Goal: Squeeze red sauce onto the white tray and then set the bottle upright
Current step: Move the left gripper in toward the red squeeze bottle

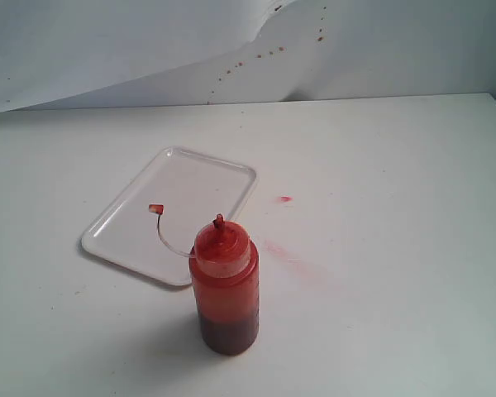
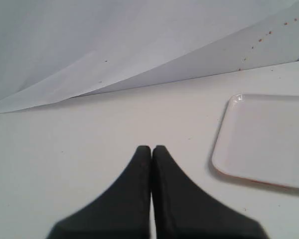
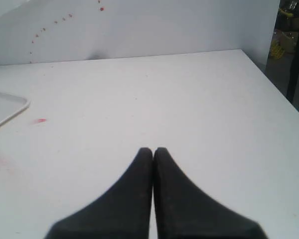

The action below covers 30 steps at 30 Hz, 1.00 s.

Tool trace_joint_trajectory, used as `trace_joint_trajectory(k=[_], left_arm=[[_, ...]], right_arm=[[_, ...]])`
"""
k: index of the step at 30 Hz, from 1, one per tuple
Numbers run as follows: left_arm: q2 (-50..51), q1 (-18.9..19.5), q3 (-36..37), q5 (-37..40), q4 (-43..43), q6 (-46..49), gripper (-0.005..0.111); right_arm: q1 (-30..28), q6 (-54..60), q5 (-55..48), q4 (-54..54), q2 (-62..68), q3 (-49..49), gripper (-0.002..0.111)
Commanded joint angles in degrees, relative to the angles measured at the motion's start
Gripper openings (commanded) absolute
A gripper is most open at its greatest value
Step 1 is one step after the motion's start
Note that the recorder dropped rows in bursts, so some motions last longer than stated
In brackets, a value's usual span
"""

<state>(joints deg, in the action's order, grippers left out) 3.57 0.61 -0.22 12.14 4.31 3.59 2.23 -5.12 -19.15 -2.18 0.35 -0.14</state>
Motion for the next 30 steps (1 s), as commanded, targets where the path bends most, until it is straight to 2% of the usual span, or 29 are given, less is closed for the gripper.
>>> trace_joint_trajectory(k=[1, 3, 7, 10, 13, 17, 19, 21, 23, 25, 26, 28, 30], left_arm=[[-0.29, 0.12, 0.22, -0.39, 0.74, -0.08, 0.0], [-0.29, 0.12, 0.22, -3.54, 0.66, -0.18, 0.0], [-0.29, 0.12, 0.22, -11.64, -10.05, -4.17, 0.0], [-0.29, 0.12, 0.22, -20.9, -12.86, -5.5, 0.0], [-0.29, 0.12, 0.22, -32.35, -12.72, -12.66, 0.0], [3.09, 0.12, 0.22, -53.82, -8.02, -21.38, 0.0], [7.99, 0.12, -2.12, -54.64, -4.85, -21.63, 0.0], [17.83, 0.12, -8.29, -49.26, 6.84, -27.2, 0.0], [30.62, 0.12, -14.63, -49.28, 29.82, -41.19, 0.0], [43.51, 0.12, -20.1, -57.17, 50.45, -54.51, 0.0], [53.93, 0.12, -24.22, -68.61, 65.81, -59.16, 0.0], [67.88, 0.12, -28.71, -81.1, 81.83, -58.36, 0.0], [79.72, 0.12, -30.87, -82.1, 84.9, -53.96, 0.0]], right_arm=[[0.14, 0.35, 0.03, -0.38, -0.35, 0.14, 0.0], [0.14, 0.35, 0.03, -0.38, -0.35, 0.14, 0.0], [0.14, 0.35, 0.03, -0.38, -0.35, 0.14, 0.0], [0.14, 0.35, 0.03, -0.38, -0.35, 0.14, 0.0], [0.14, 0.35, 0.03, -0.38, -0.35, 0.14, 0.0], [0.14, 0.35, 0.03, -0.38, -0.35, 0.14, 0.0], [0.14, 0.35, 0.03, -0.38, -0.35, 0.14, 0.0], [0.14, 0.35, 0.03, -0.38, -0.35, 0.14, 0.0], [0.14, 0.35, 0.03, -0.38, -0.35, 0.14, 0.0], [0.14, 0.35, 0.03, -0.38, -0.35, 0.14, 0.0], [0.14, 0.35, 0.03, -0.38, -0.35, 0.14, 0.0], [0.14, 0.35, 0.03, -0.38, -0.35, 0.14, 0.0], [0.14, 0.35, 0.03, -0.38, -0.35, 0.14, 0.0]])
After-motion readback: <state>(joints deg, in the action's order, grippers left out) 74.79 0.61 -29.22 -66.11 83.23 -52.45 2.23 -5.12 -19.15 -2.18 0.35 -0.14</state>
